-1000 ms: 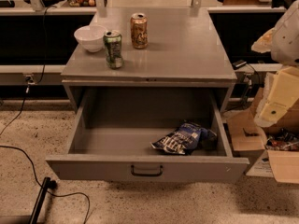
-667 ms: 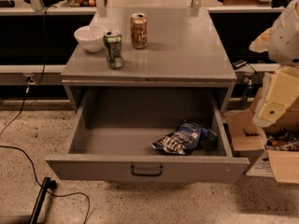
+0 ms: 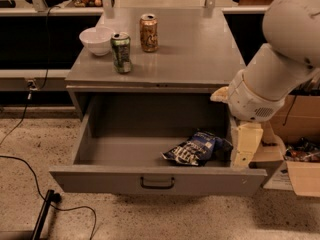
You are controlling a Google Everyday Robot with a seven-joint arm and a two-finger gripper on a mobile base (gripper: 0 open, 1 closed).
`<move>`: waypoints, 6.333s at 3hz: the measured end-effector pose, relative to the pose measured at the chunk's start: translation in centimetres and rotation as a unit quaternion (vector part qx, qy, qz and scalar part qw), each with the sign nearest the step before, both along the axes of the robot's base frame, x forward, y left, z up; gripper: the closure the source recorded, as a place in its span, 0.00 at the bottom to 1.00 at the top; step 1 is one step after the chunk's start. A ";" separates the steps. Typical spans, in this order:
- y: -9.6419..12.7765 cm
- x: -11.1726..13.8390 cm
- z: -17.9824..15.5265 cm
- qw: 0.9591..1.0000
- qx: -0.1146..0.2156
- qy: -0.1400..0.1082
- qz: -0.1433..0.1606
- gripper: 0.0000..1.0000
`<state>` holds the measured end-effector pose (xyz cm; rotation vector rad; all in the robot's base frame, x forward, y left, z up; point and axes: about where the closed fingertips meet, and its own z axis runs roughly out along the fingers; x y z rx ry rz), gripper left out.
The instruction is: Pick blue chip bag from top drawer and place on counter
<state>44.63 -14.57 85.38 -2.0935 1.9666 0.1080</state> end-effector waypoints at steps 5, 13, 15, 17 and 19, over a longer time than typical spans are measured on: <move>4.4 2.4 -6.9 0.961 -0.115 -0.024 0.249 0.00; 2.0 10.1 -13.6 0.922 -0.075 -0.030 0.379 0.96; 4.6 10.8 -0.5 0.913 -0.027 -0.096 0.396 1.00; 6.9 17.2 7.0 0.897 -0.006 -0.178 0.406 1.00; 6.6 25.4 8.6 0.897 -0.009 -0.261 0.357 1.00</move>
Offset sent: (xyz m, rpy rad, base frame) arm 0.0371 0.0355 -0.0707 -0.3073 0.0940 0.2998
